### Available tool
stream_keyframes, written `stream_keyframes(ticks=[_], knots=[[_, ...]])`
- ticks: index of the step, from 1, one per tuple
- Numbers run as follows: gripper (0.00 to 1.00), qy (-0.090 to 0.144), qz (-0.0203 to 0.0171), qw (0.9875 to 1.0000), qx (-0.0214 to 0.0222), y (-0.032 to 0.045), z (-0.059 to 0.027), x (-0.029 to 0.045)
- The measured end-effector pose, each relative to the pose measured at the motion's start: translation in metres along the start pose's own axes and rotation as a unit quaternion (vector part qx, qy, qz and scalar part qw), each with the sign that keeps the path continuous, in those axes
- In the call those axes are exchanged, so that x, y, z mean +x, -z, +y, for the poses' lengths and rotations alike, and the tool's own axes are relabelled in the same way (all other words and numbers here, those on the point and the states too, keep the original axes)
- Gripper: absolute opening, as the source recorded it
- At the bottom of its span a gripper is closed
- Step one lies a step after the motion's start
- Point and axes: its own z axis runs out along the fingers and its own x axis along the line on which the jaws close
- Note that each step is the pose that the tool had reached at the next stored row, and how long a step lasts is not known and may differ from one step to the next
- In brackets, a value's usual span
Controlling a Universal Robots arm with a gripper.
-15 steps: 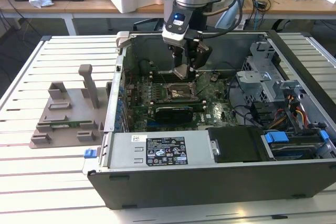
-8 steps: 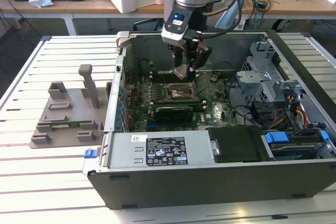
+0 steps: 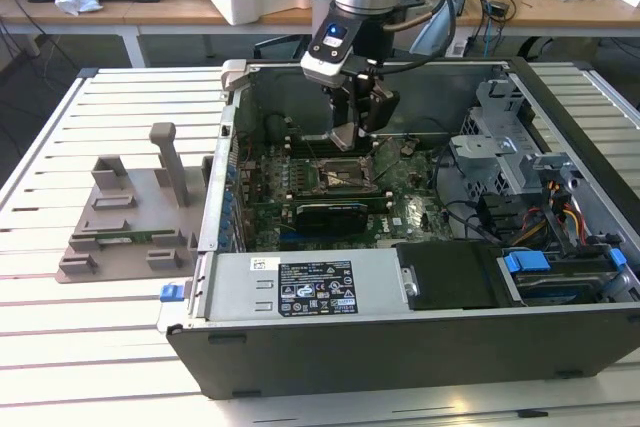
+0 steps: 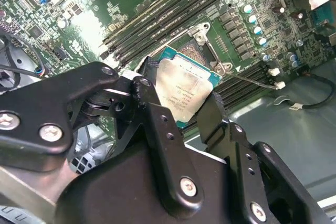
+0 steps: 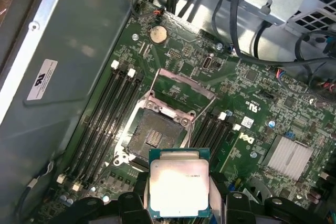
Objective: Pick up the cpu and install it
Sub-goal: 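Place the cpu into insertion slot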
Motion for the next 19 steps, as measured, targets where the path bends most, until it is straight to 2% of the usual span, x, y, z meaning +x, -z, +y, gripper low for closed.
stream_keyframes(ticks=[6, 14, 15, 17, 19], knots=[[0.54, -0.033, 0.0003, 0.9995, 0.0014, -0.0003, 0.0, 0.0], [0.54, -0.082, 0.0, 0.9966, 0.0039, -0.0004, 0.0, 0.0], [0.54, -0.088, 0.0, 0.9961, 0.0042, -0.0004, 0.0, 0.0], [0.54, -0.11, 0.0005, 0.9939, 0.0052, -0.0005, 0.0, 0.0], [0.54, -0.139, 0.0018, 0.9903, 0.006, -0.0007, 0.0001, 0.0]])
